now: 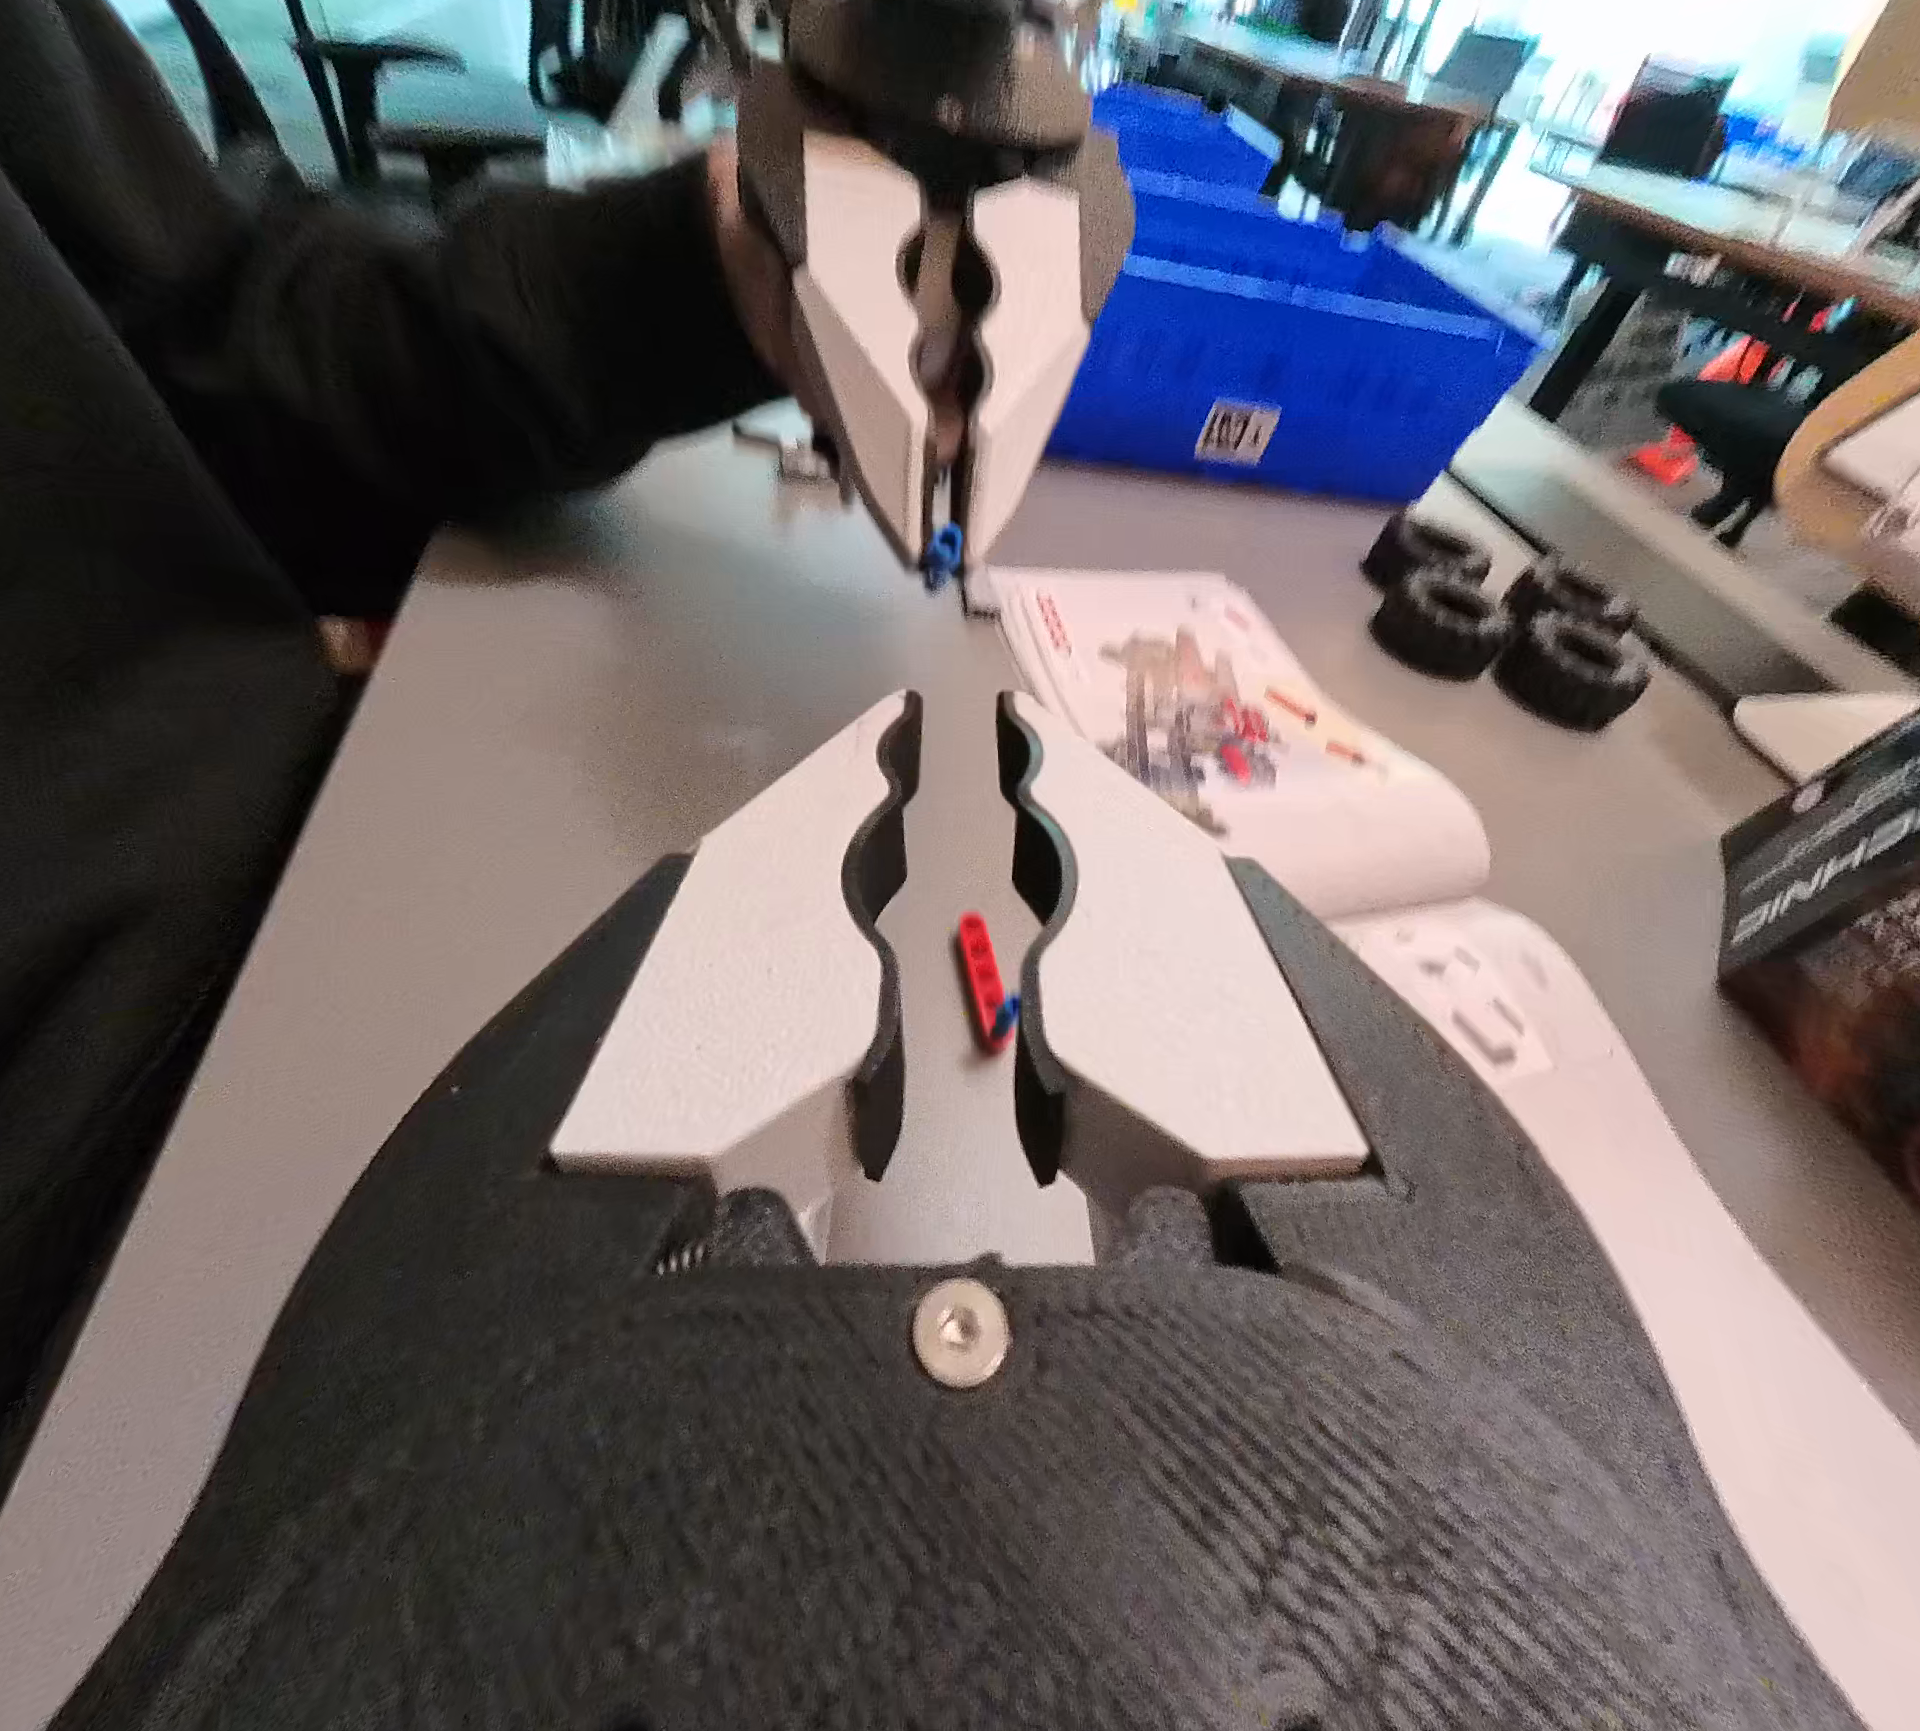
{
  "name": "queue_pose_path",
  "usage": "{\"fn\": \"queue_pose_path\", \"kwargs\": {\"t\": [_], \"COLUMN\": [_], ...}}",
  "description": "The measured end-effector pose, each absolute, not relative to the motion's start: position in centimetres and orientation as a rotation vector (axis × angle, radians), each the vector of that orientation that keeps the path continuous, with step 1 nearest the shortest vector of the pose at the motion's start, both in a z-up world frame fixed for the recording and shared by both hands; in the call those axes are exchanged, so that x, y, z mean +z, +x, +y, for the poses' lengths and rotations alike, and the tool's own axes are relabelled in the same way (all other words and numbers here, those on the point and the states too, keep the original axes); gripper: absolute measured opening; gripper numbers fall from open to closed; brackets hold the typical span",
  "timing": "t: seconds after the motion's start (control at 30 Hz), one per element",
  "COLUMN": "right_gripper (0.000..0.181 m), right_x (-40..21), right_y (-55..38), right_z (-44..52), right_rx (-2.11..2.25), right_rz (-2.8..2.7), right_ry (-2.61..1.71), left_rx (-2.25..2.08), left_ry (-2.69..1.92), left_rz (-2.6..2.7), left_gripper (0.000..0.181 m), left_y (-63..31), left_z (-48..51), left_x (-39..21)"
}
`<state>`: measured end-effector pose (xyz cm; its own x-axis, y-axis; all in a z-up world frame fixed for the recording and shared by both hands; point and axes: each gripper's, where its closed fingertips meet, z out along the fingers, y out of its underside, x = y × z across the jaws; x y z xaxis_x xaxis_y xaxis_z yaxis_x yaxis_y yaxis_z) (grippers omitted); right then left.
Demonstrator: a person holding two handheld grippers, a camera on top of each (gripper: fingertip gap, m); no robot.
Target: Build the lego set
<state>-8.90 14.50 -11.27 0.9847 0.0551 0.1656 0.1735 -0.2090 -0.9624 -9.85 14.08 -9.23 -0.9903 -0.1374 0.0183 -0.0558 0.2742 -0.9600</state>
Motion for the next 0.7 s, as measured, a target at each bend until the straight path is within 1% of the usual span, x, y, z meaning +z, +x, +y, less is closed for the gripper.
{"fn": "queue_pose_path", "kwargs": {"t": [0.1,0.2,0.27,0.37,0.5,0.57,0.7], "right_gripper": [0.012,0.015,0.019,0.018,0.017,0.022,0.020], "right_x": [-8.7,-8.6,-7.9,-5.9,-6.8,-7.1,-6.8], "right_y": [-10.0,-10.0,-10.6,-10.5,-11.4,-11.9,-12.4], "right_z": [14.6,14.8,14.7,13.8,14.2,14.6,14.8], "right_rx": [-0.024,0.037,0.134,0.298,0.520,0.591,0.668], "right_rz": [-0.169,-0.133,-0.135,-0.060,-0.024,-0.028,-0.024], "right_ry": [-1.639,-1.595,-1.522,-1.384,-1.377,-1.355,-1.302], "left_rx": [-1.898,-1.993,-1.965,-1.816,-1.758,-1.781,-1.764], "left_ry": [-0.118,-0.063,0.011,0.107,0.248,0.278,0.296], "left_rz": [2.344,2.197,2.172,2.139,2.100,2.100,2.078], "left_gripper": [0.002,0.002,0.002,0.002,0.002,0.002,0.002], "left_y": [-10.0,-10.2,-10.5,-10.4,-11.4,-11.8,-11.6], "left_z": [13.2,13.1,13.2,13.3,12.7,12.6,12.7], "left_x": [-8.1,-6.1,-6.1,-6.7,-6.9,-6.9,-7.1]}}
